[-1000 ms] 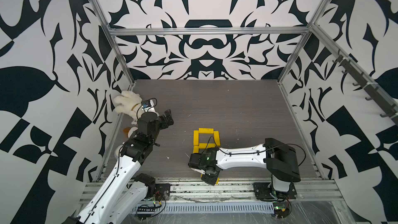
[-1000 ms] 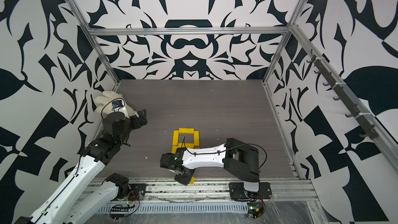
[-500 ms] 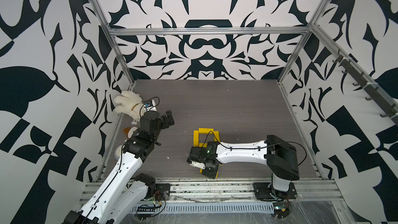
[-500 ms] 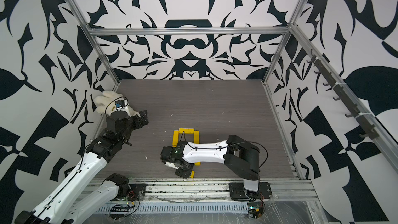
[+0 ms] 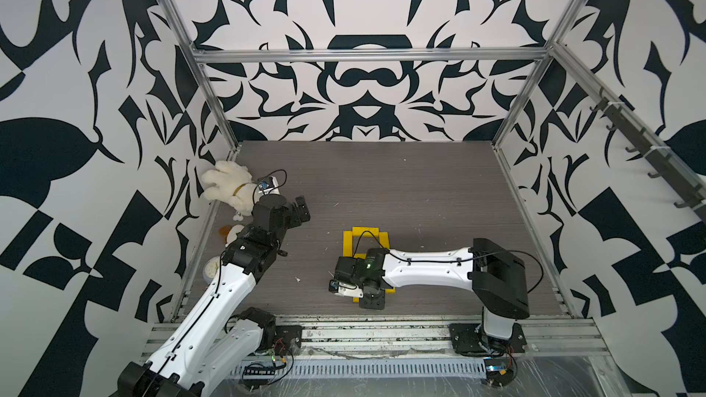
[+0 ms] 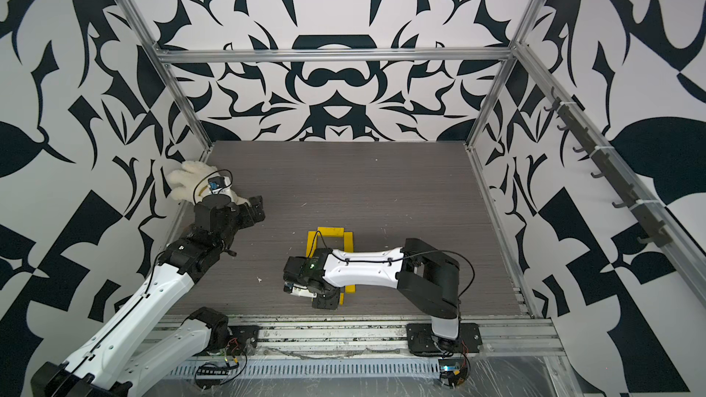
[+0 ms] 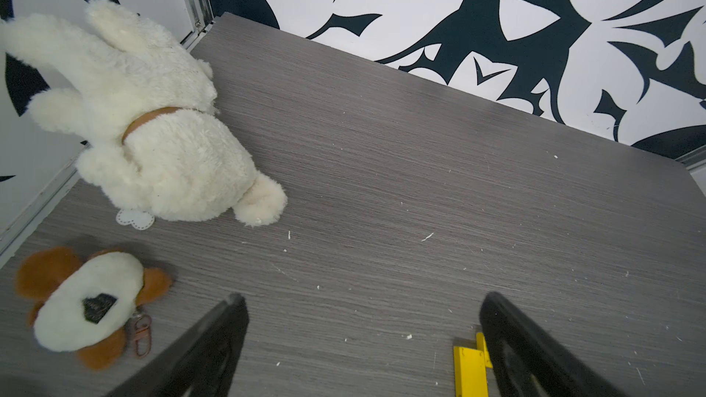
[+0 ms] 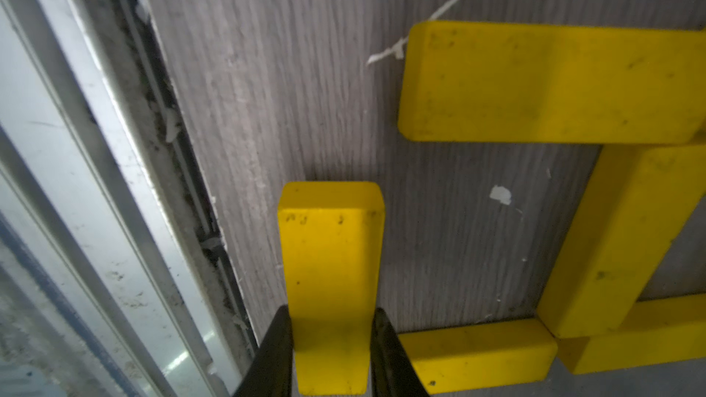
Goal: Assemble the number 8 with building blocks
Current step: Assemble the building block at the center of the board.
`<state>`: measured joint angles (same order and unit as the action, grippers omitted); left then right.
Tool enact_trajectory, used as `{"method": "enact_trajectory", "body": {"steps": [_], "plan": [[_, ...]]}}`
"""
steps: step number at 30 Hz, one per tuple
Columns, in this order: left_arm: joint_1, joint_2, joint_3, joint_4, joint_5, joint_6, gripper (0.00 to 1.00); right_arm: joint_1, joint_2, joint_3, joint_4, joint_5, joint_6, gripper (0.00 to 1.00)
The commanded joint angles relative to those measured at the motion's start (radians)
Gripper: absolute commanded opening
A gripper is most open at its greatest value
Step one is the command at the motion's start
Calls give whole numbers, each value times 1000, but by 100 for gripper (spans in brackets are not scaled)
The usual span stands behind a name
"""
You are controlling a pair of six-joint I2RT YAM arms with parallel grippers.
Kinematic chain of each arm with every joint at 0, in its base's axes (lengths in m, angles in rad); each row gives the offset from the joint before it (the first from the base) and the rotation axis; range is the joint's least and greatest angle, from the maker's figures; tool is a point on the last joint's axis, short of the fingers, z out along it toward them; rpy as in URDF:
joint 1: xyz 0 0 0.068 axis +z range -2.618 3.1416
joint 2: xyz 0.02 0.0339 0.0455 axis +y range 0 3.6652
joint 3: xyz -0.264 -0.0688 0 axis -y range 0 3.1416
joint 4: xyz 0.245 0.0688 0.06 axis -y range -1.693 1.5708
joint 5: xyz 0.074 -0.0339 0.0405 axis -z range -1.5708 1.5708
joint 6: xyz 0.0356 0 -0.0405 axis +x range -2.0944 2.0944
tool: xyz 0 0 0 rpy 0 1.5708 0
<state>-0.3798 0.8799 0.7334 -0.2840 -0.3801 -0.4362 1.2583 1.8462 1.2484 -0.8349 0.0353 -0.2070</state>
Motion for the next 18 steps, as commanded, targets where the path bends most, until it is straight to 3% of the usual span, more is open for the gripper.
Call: {"method": "enact_trajectory", "body": {"steps": [1, 18], "plan": [[5, 11, 29, 2, -15, 16, 100, -28, 5, 32, -1, 2, -45, 0], [12, 31, 28, -41, -45, 10, 99, -60, 52, 56, 26, -33, -84, 0]]}}
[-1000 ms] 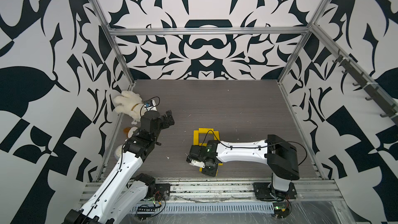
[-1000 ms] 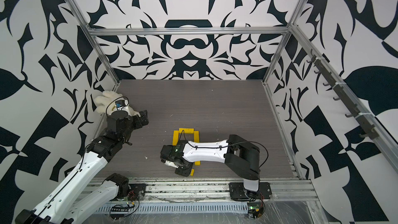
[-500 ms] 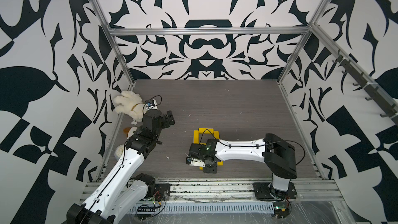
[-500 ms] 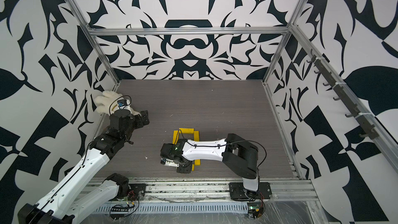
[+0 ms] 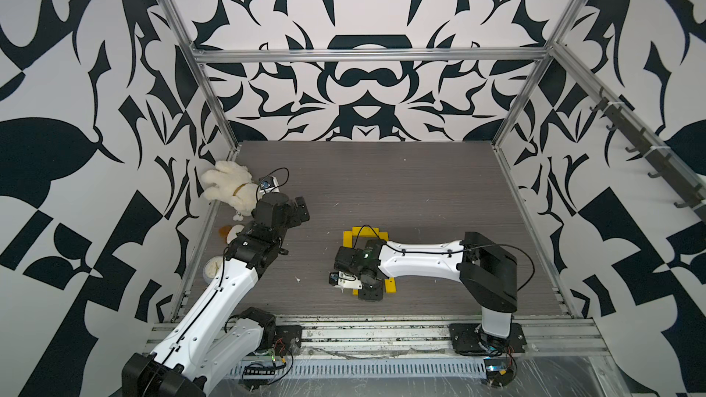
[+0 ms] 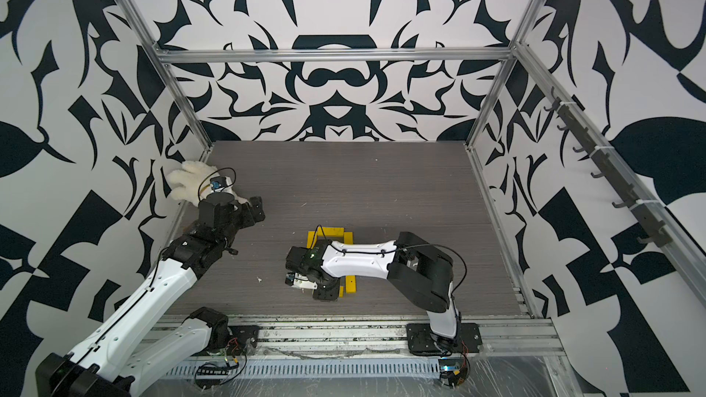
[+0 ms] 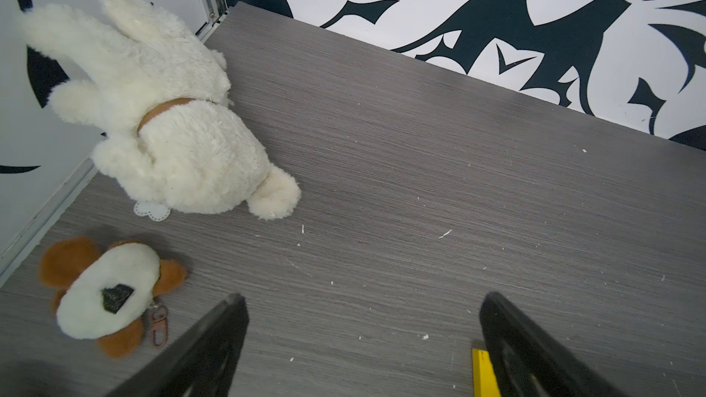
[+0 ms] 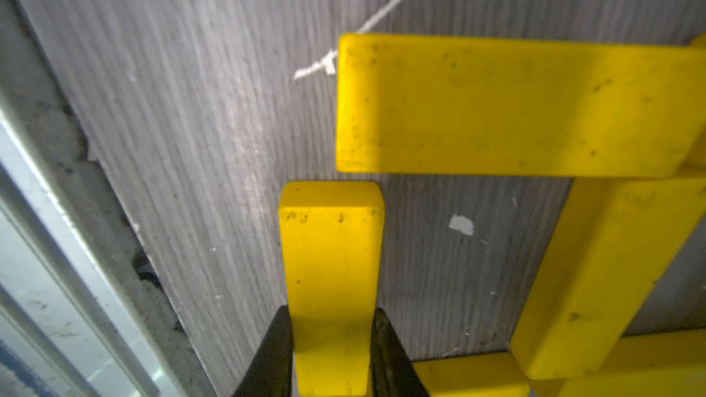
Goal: Assemble the number 8 with building blocks
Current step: Assemble the building block at the center of the board.
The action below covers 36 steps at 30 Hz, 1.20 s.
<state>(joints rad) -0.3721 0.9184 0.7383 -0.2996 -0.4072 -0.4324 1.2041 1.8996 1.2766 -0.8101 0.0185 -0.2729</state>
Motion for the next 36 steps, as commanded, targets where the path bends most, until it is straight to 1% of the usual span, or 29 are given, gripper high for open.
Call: {"method": "enact_trajectory", "body": {"steps": [1, 14, 20, 24, 31, 36], "plan": [[4, -7, 24, -27, -18, 6, 99, -6, -2, 26, 0, -18, -20, 0], [5, -6, 24, -31, -22, 7, 100, -20, -3, 26, -13, -1, -62, 0], [5, -7, 27, -42, -23, 8, 100, -31, 3, 28, -7, 10, -71, 0], [4, -7, 28, -62, -50, 6, 99, -37, 11, 41, -13, 7, -70, 0], [4, 0, 29, -58, -48, 6, 99, -37, 19, 47, -18, 7, -69, 0], [5, -3, 30, -62, -52, 6, 99, -41, 10, 41, -26, 10, -63, 7]]}}
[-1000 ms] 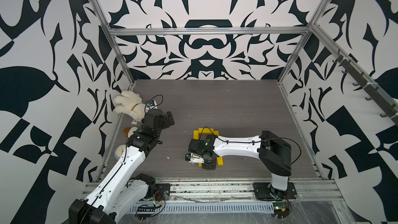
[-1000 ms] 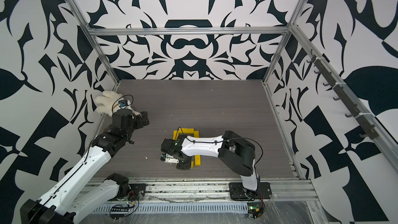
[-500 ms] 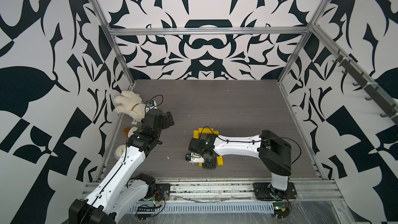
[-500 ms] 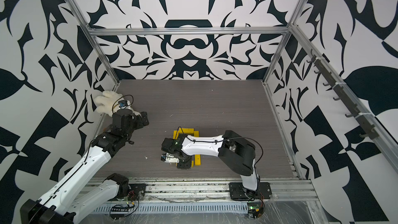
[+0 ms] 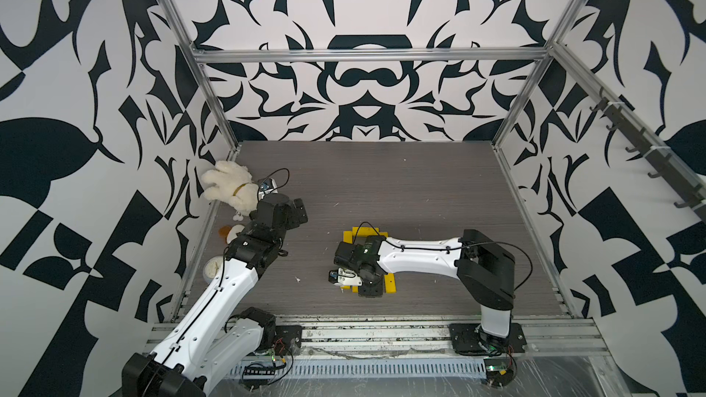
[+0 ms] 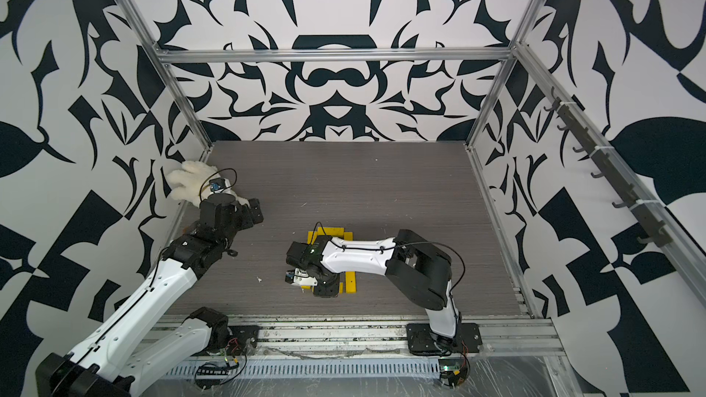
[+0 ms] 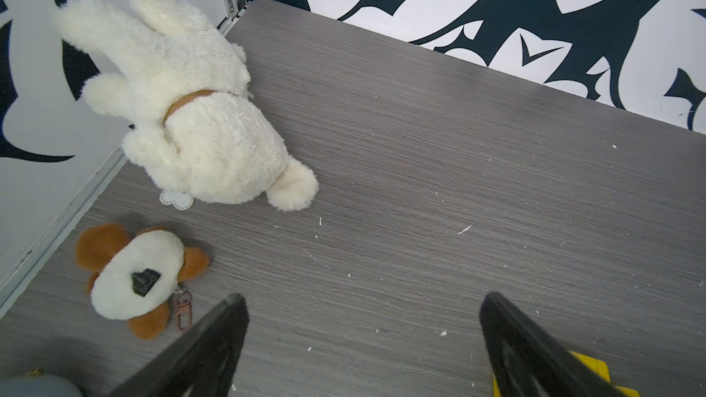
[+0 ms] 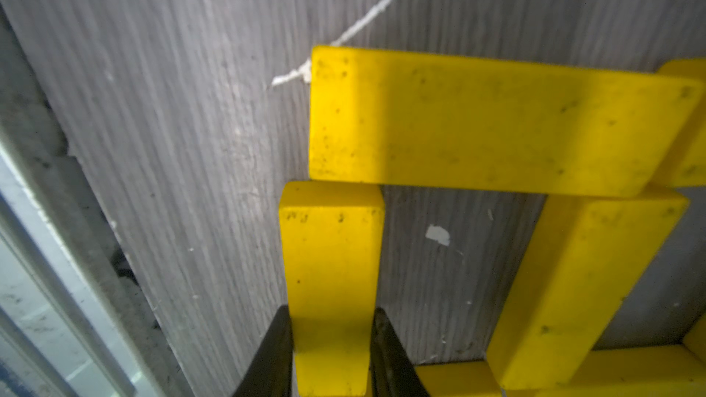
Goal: Assemble the number 8 with building blocks
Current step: Assemble the building block at the center of the board.
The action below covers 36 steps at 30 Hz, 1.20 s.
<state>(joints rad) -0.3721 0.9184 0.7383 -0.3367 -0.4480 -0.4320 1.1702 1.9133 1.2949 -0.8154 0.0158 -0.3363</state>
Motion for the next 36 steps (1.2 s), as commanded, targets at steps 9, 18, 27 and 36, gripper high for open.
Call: {"method": "enact_trajectory", "body": {"steps": [9, 18, 27, 36], "plan": [[4, -1, 33, -31, -15, 8, 99, -8, -21, 20, -28, 27, 5, 33], [5, 21, 34, -22, -23, 10, 99, -11, -71, 41, -56, 12, 23, 45], [5, 20, 36, -46, -28, 13, 99, -11, -128, 84, -77, -5, 60, 46], [3, -1, 19, -320, 61, -186, 92, -216, -582, -291, 175, 17, 652, 32]]}}
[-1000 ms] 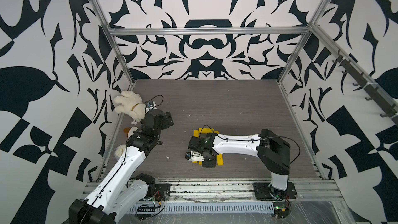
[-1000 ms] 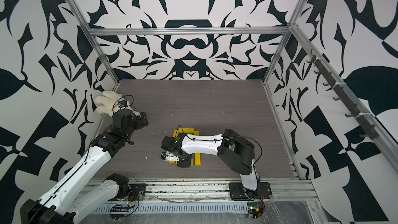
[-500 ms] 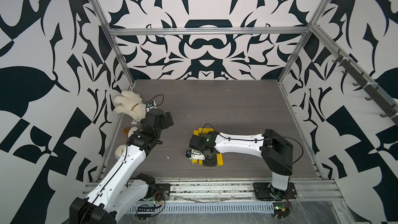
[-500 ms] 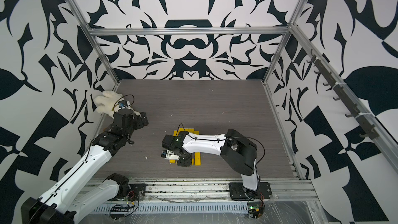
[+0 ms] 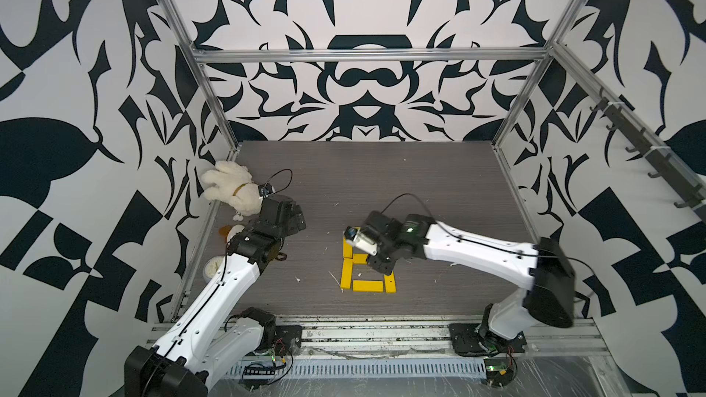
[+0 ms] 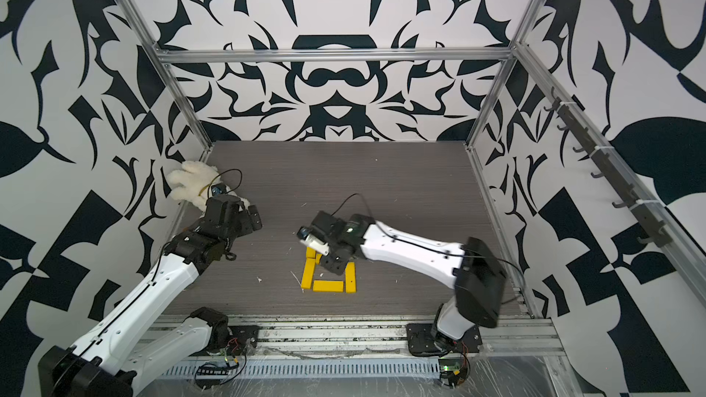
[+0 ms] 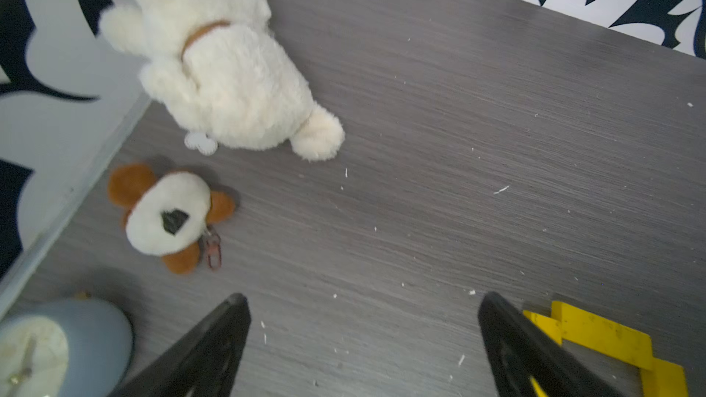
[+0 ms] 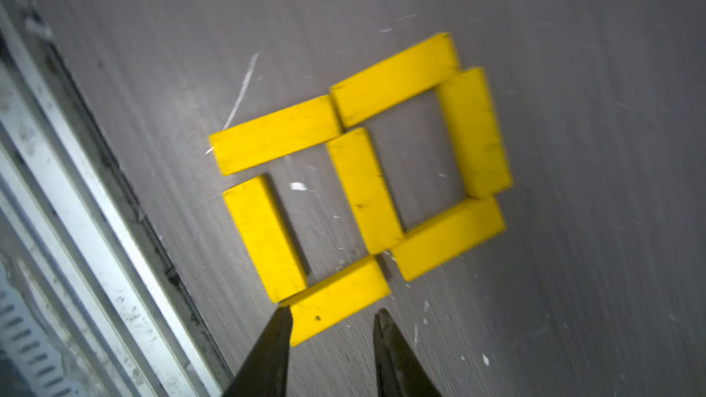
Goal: Assemble the number 8 with building blocks
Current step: Assemble the building block at the center of the board, then adjust the building block at the center of the board.
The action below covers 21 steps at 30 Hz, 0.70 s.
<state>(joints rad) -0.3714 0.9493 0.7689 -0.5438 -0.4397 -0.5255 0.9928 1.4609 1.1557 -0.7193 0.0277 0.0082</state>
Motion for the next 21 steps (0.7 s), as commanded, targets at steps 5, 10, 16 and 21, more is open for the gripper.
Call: {"method": "enact_trajectory", "body": {"steps": [5, 10, 16, 21], "plan": [[1, -75, -75, -185, 93, -147, 79, -29, -326, -509, 177, 14, 706, 15], [-44, -50, -132, -158, 204, -194, 67, 48, -361, -606, 188, 72, 728, 15], [-253, 103, -98, -194, 136, -238, 55, 47, -295, -597, 224, 66, 670, 14], [-335, 117, -152, -197, 127, -325, 55, 48, -254, -615, 298, 35, 661, 12]]}}
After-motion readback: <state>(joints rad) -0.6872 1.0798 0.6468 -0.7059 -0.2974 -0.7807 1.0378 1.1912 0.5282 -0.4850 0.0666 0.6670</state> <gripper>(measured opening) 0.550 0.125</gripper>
